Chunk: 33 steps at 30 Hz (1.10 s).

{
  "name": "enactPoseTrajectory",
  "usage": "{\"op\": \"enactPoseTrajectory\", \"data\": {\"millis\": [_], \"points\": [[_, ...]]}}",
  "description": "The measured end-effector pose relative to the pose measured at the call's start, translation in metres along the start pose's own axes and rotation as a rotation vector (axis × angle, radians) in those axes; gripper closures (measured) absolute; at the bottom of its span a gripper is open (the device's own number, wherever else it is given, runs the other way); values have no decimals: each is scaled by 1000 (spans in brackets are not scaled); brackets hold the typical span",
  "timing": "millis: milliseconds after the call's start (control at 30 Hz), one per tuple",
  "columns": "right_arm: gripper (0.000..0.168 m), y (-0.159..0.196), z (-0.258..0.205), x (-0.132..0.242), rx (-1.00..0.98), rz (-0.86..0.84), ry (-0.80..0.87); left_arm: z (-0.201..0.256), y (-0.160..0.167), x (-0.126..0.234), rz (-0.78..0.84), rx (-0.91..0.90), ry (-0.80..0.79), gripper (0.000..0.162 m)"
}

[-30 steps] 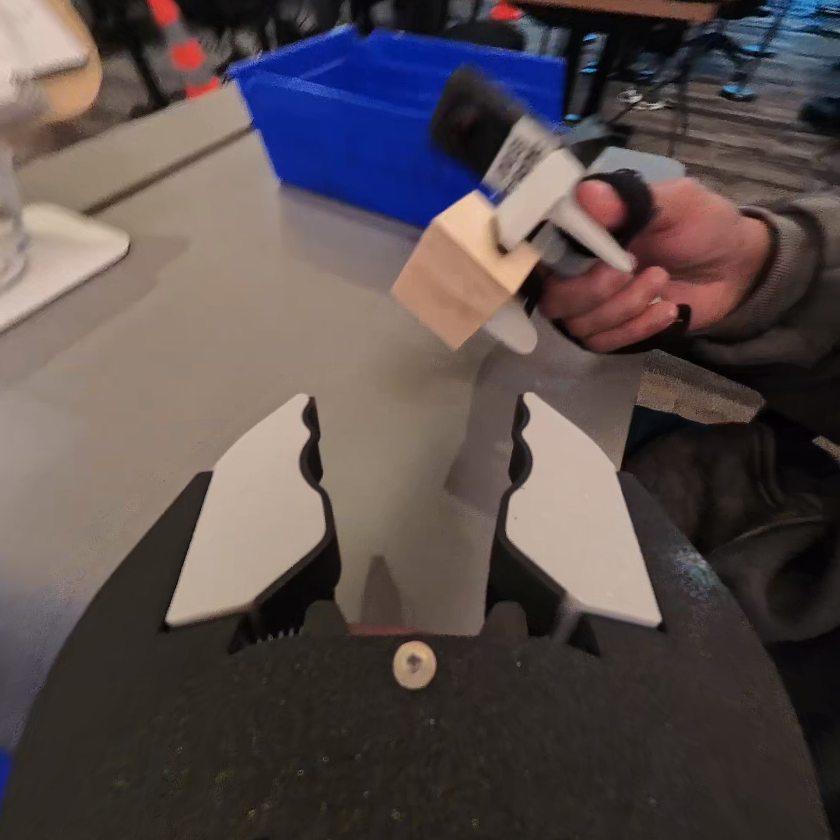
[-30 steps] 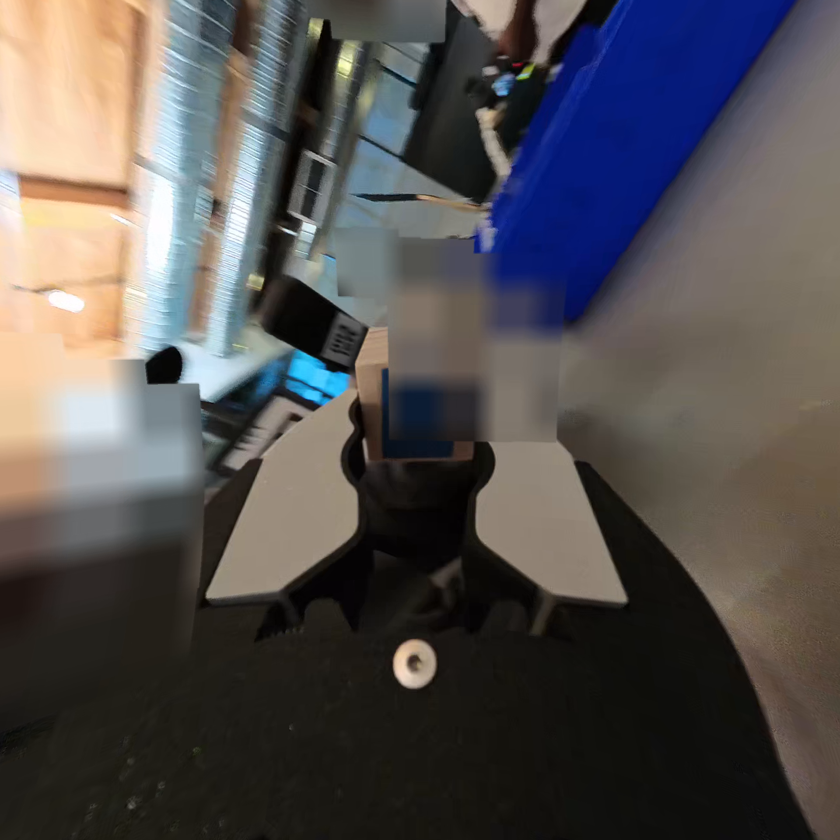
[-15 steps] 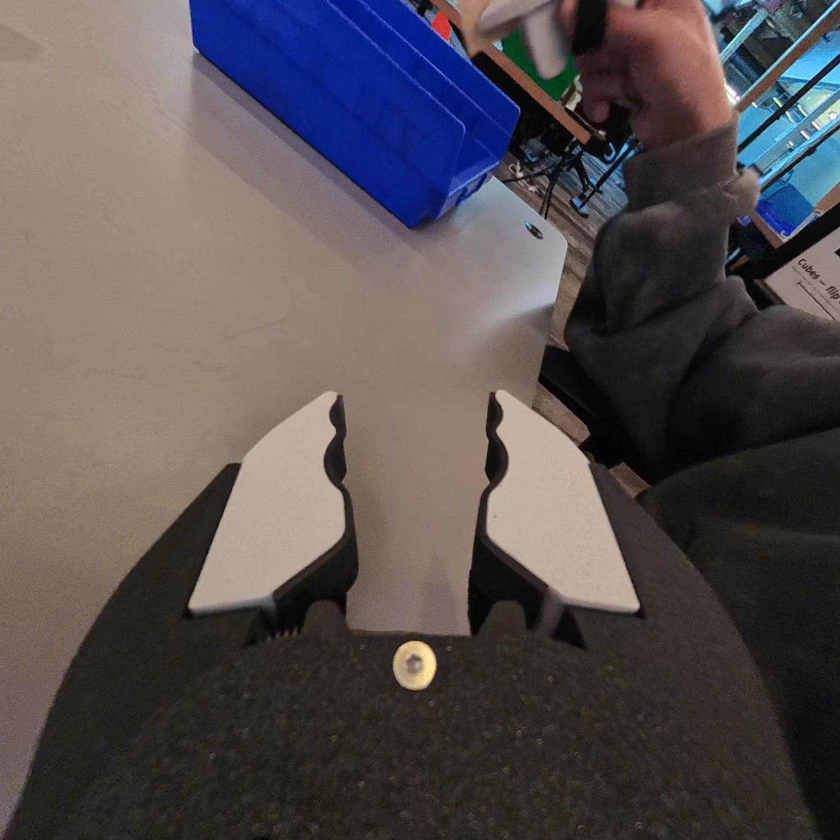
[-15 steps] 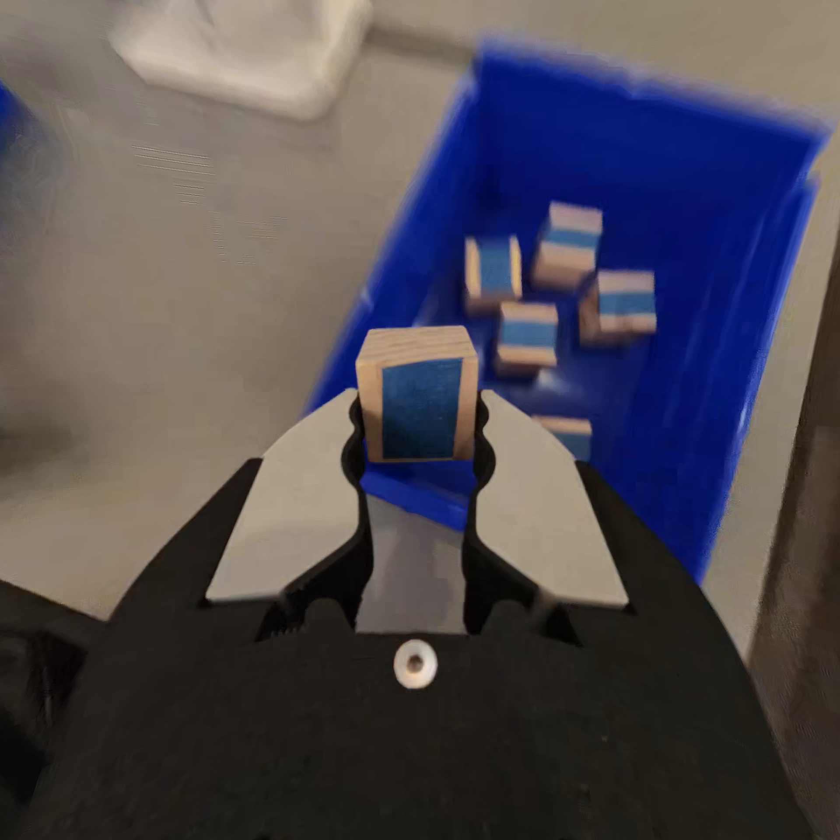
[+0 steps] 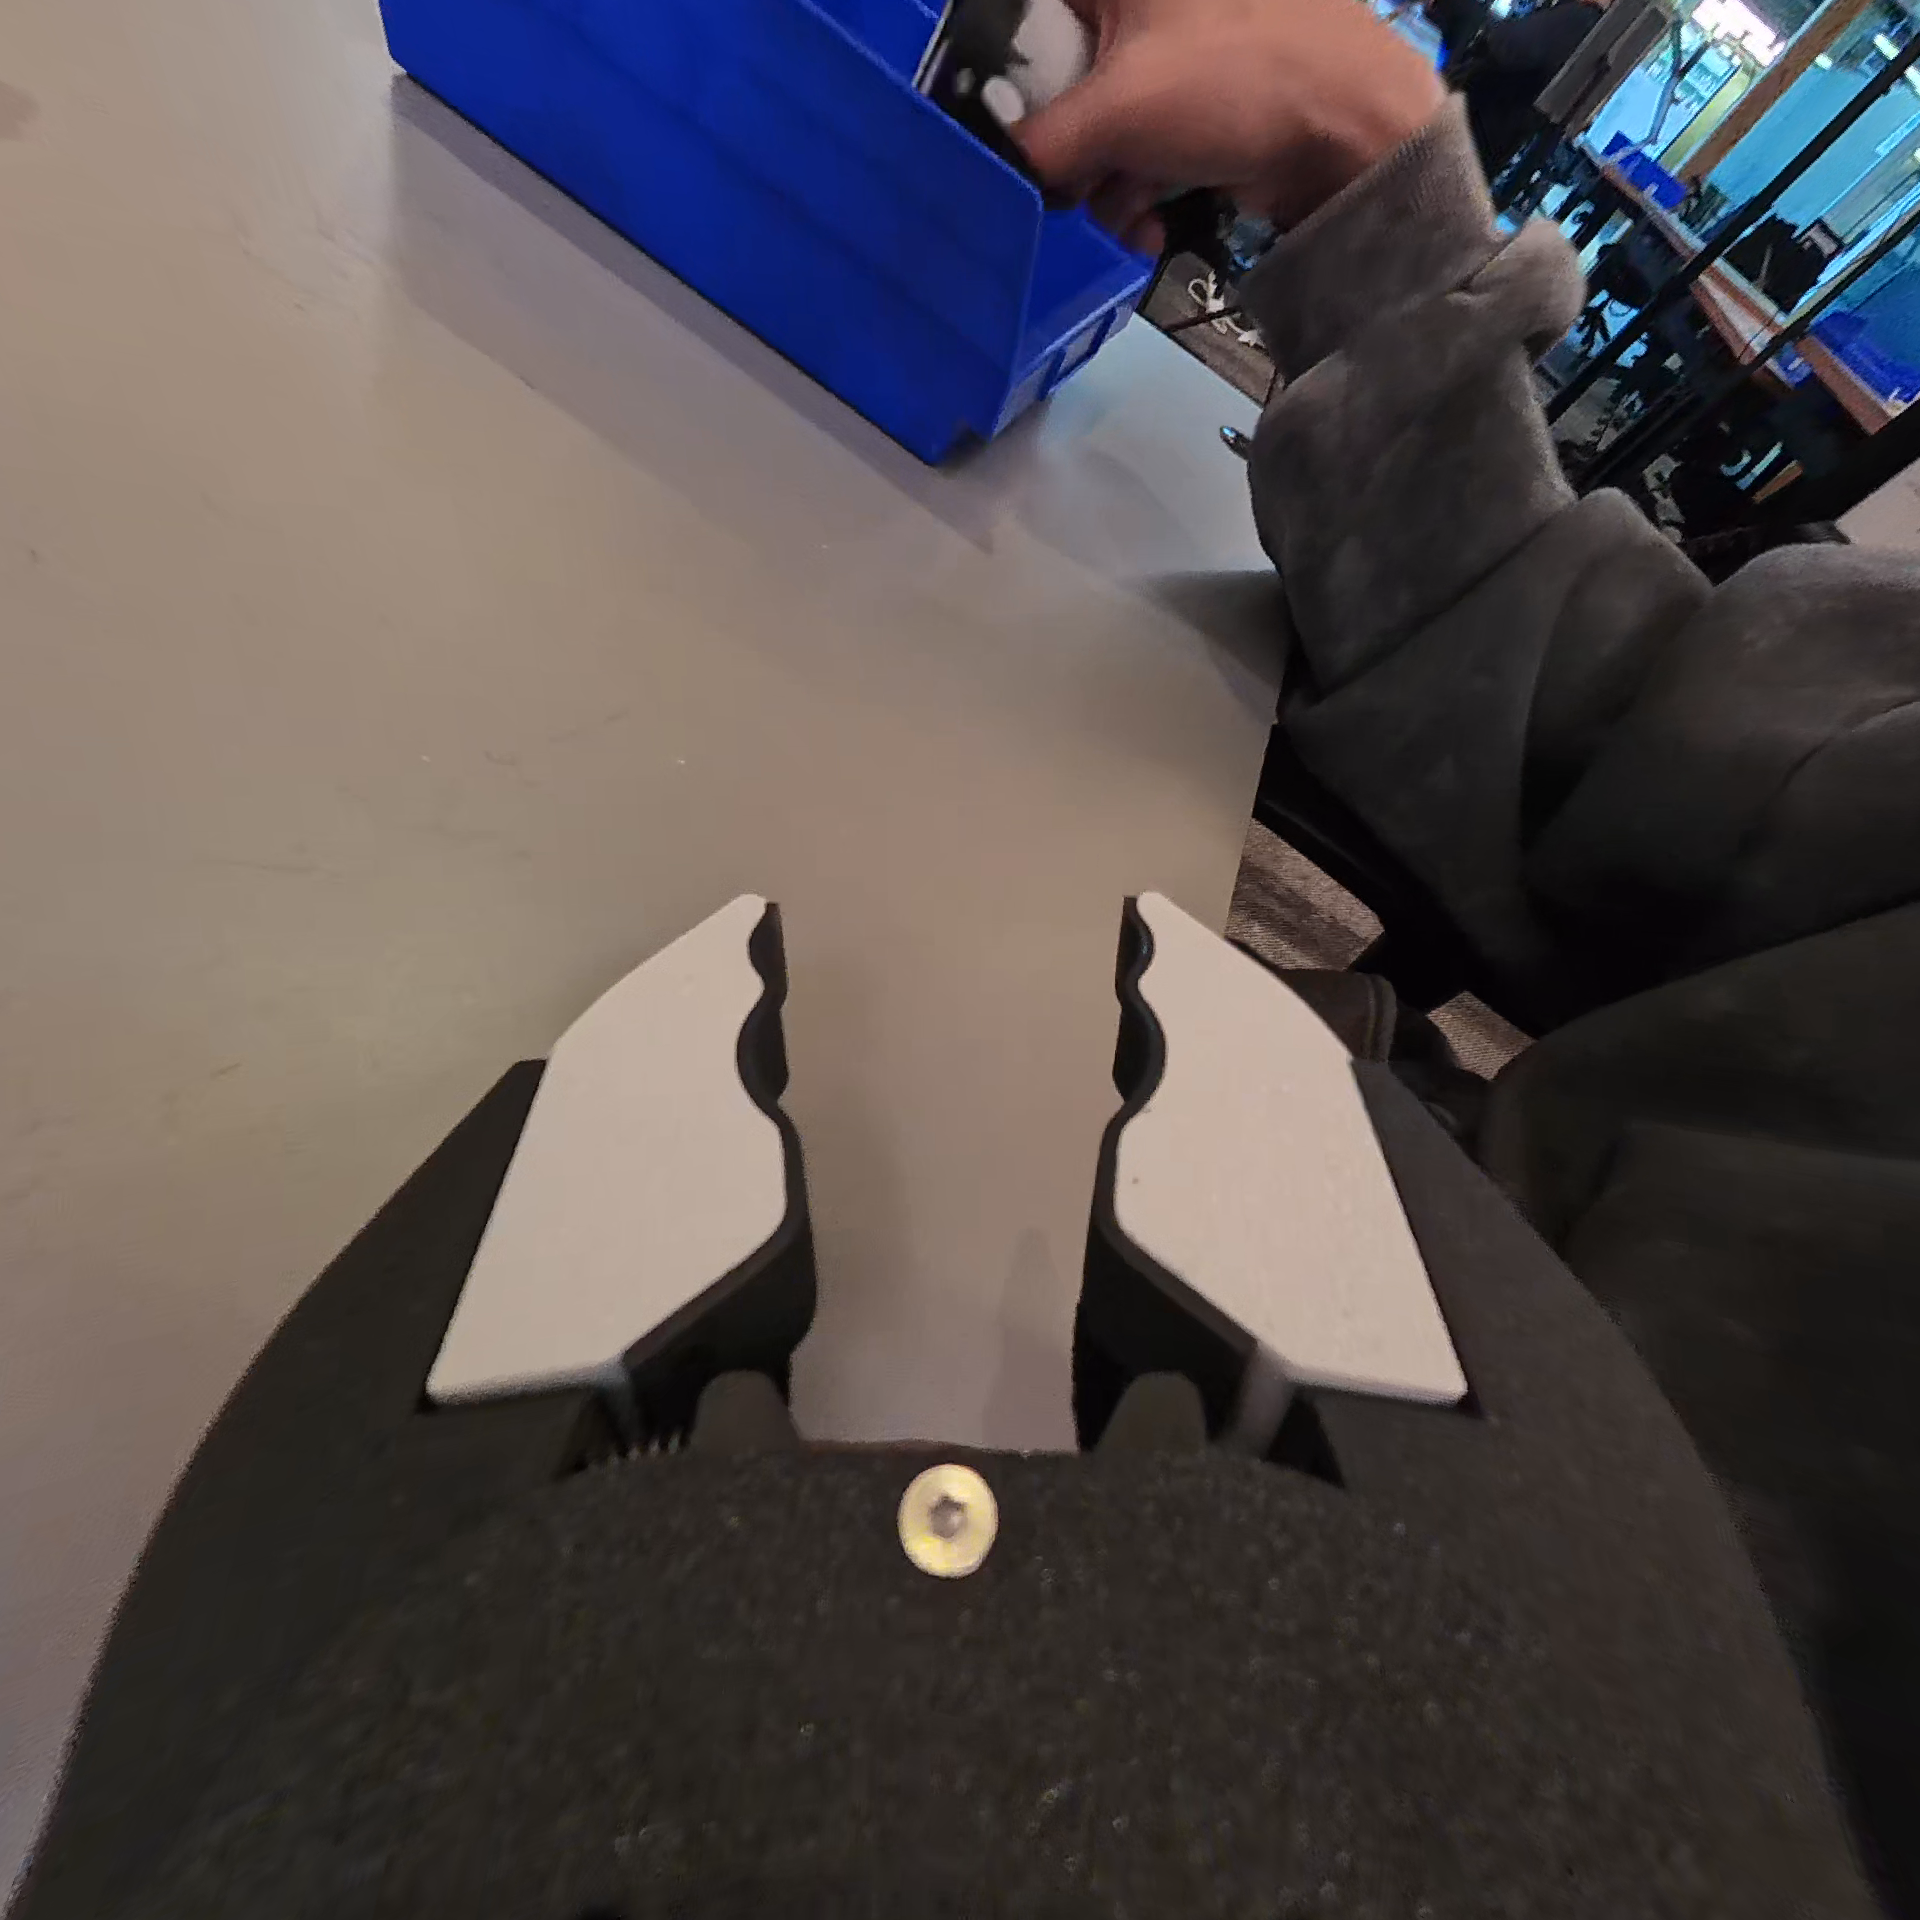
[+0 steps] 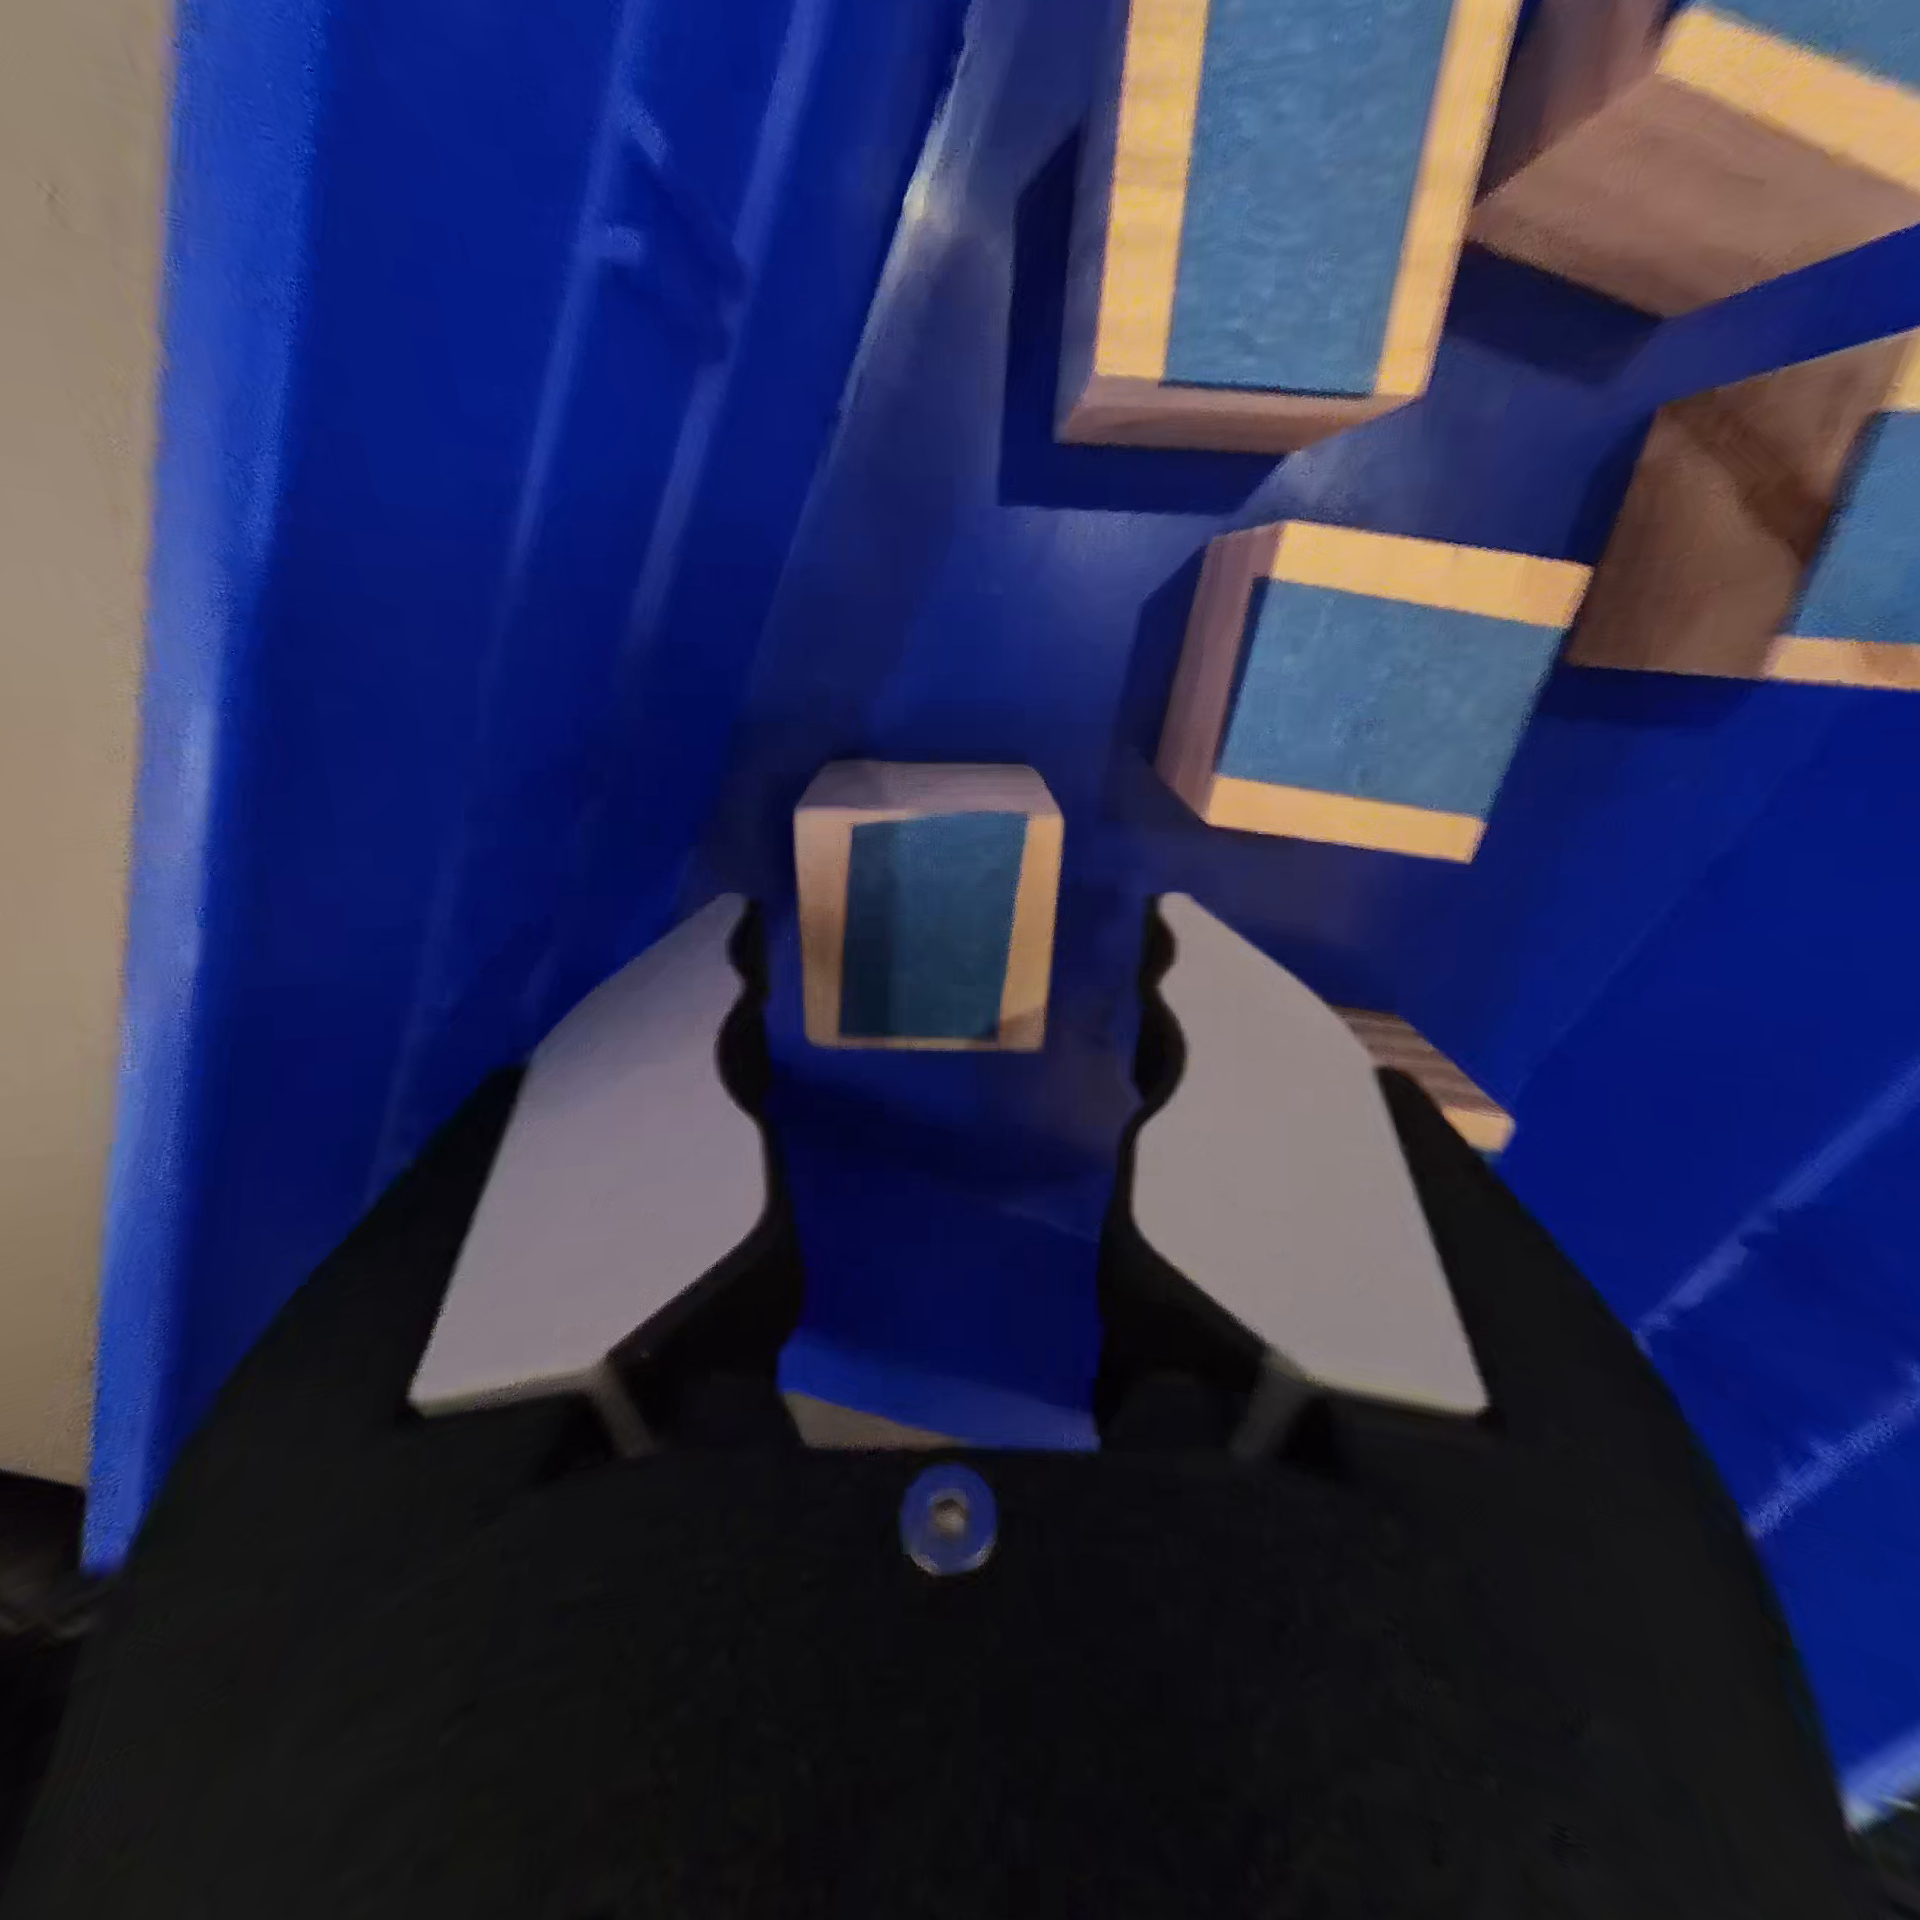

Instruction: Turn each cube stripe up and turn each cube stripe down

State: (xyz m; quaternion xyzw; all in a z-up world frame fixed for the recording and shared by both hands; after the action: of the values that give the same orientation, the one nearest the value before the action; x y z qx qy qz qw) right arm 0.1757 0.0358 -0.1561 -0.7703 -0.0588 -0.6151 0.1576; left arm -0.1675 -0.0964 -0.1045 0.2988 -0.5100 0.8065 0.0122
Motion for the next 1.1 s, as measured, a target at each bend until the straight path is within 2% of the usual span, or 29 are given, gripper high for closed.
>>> {"op": "enactPoseTrajectory", "data": {"millis": [67, 133, 200, 267, 300, 333, 400, 500, 567, 633, 733, 867, 1000, 1100], "points": [[93, 4, -2, 27, 20, 76, 14, -1, -3, 3, 21, -26, -29, 100], [94, 6, -5, 77, 36, 253, 58, -4, -12, 12, 82, -53, -86, 99], [94, 2, -25, 137, 115, 539, 49, -11, -25, 25, 172, -83, -179, 99], [101, -2, -65, 189, 262, 908, -40, -22, -35, 39, 265, -112, -308, 93], [105, -1, -90, 206, 339, 1080, -101, -27, -38, 46, 304, -123, -375, 87], [101, 0, -115, 214, 422, 1217, -159, -32, -39, 51, 329, -131, -439, 83], [103, 1, -156, 205, 460, 1404, -270, -40, -34, 59, 329, -124, -531, 80], [94, 2, -206, 133, 408, 1455, -422, -53, -17, 70, 301, -54, -643, 83], [93, 6, -226, 79, 380, 1392, -436, -60, -3, 79, 331, 35, -683, 87], [89, 14, -241, 47, 356, 1319, -462, -61, 9, 83, 351, 126, -665, 85], [89, 26, -257, 43, 421, 1276, -482, -56, 14, 87, 370, 185, -607, 80], [94, 32, -254, 34, 558, 1260, -298, -64, 10, 99, 398, 103, -673, 80], [94, 35, -263, 38, 570, 1291, -351, -75, 20, 94, 367, 147, -715, 76], [95, 34, -262, 37, 600, 1288, -294, -71, 19, 89, 371, 142, -673, 77]]}}
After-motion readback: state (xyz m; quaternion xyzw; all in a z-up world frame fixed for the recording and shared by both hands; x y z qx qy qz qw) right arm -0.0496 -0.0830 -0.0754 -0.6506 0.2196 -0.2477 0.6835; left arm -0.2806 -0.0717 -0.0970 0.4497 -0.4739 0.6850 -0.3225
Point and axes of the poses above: each gripper's, where its closed fingertips meet, x back along the fingers, y out of its underside, z = x × y across the jaws, the point moved 2 cm from there along x, back along the fingers, and after that the axes turned 12 degrees about -y, right-handed, at the moved point
